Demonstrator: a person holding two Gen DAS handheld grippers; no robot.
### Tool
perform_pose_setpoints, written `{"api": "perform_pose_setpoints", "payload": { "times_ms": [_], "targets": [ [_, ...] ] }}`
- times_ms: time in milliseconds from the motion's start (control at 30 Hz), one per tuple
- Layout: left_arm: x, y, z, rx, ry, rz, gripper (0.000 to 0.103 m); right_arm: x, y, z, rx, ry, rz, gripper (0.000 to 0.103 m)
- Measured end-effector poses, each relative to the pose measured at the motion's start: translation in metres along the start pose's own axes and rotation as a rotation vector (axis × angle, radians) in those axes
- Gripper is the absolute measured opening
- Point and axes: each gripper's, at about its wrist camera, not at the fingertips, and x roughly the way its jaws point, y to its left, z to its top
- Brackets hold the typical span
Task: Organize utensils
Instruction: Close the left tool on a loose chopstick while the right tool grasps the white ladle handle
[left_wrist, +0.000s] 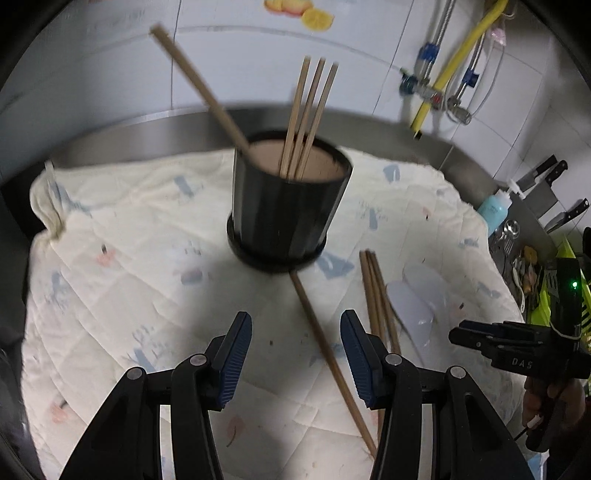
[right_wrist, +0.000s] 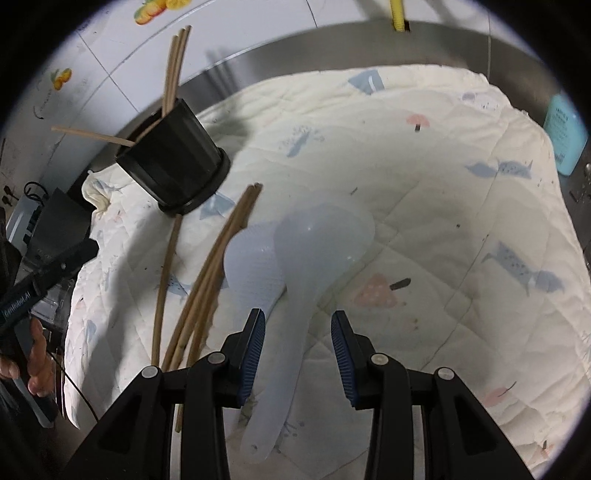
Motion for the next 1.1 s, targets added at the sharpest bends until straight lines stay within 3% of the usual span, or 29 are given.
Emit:
{"api": "perform_pose_setpoints", "payload": {
  "times_ms": [333, 567, 700, 900, 1100],
  "targets": [
    [0.025, 0.003, -0.008, -0.023, 0.058, -0.012, 0.053, 0.015, 0.003, 0.007, 0.022, 0.011, -0.019, 0.041],
    [0.031, 0.002, -0.008, -0.029, 0.07, -0.022, 0.053, 0.02, 0.013, 0.01, -0.03, 0.015, -0.084, 0.039],
    [0.036, -0.001, -0.007, -0.024, 0.08, -0.024, 0.053, 0.02, 0.014, 0.009, -0.065, 0.013, -0.128, 0.026],
    [0.05, -0.009, -0.003, -0.022, 0.093, -0.028, 0.053, 0.016, 0.01, 0.008, -0.052, 0.012, -0.119, 0.024],
    [0.077, -0.017, 0.002, -0.015, 0.151, -0.032, 0.035, 0.009, 0.005, 0.002, -0.031, 0.004, -0.108, 0.024]
  ]
}}
